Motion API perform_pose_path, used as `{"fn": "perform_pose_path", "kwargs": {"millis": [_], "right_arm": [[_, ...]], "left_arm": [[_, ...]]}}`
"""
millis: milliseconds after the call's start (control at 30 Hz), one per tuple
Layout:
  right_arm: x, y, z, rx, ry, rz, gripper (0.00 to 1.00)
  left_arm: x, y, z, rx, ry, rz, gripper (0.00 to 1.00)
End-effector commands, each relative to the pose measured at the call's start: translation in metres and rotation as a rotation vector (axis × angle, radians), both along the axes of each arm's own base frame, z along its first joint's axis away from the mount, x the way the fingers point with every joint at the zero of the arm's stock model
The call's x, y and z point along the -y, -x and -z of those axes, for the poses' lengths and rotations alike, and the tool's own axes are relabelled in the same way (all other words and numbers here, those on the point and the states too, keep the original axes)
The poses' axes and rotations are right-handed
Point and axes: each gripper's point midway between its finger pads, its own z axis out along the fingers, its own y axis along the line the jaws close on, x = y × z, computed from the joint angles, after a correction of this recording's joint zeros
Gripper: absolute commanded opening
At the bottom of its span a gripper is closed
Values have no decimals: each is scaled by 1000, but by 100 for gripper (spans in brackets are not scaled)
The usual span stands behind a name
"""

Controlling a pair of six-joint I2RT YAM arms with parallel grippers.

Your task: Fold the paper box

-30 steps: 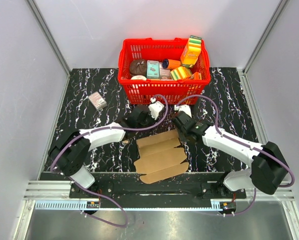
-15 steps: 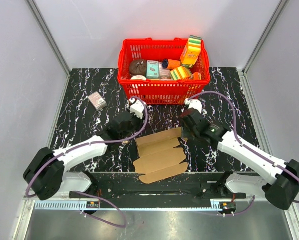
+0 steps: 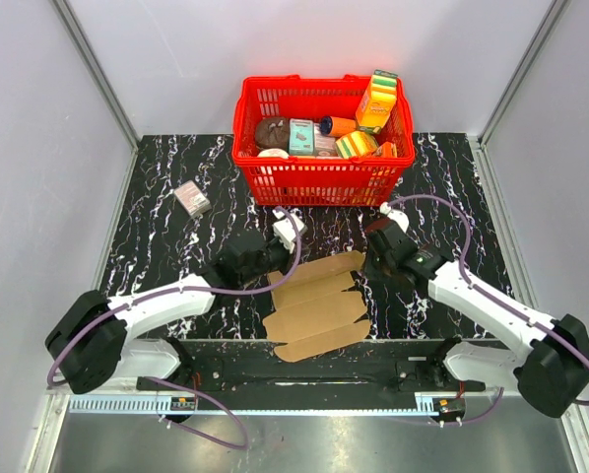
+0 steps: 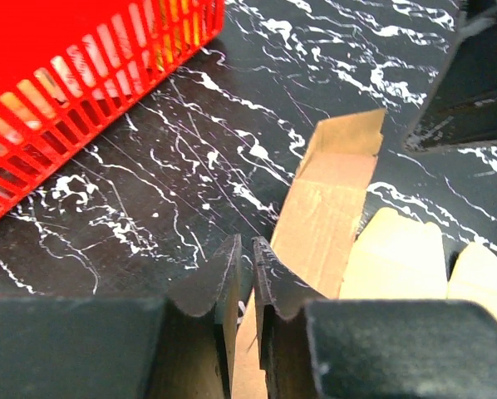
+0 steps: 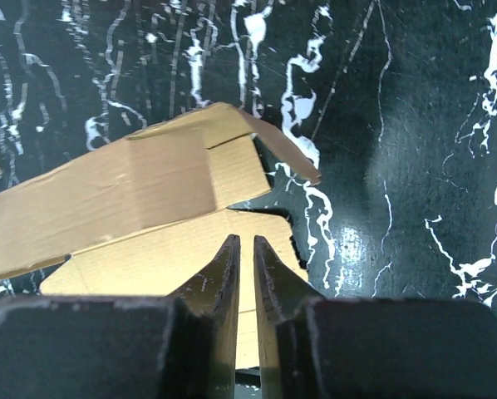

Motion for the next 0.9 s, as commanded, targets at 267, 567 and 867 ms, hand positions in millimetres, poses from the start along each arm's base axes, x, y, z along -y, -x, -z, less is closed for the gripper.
{"fn": "perform_pose_path", "kwargs": {"millis": [267,567,867], "right_arm": [[1,-18,40,-83,-91,42,17],[6,-14,67,-157,-67,33,18],[13,-18,76,-151,-30,52,21]], "left_arm": [[25,4,1,14,-34,113,11],[32,12,1,5,-36,156,3],[20,11,7,-37,-100,69,0]]}}
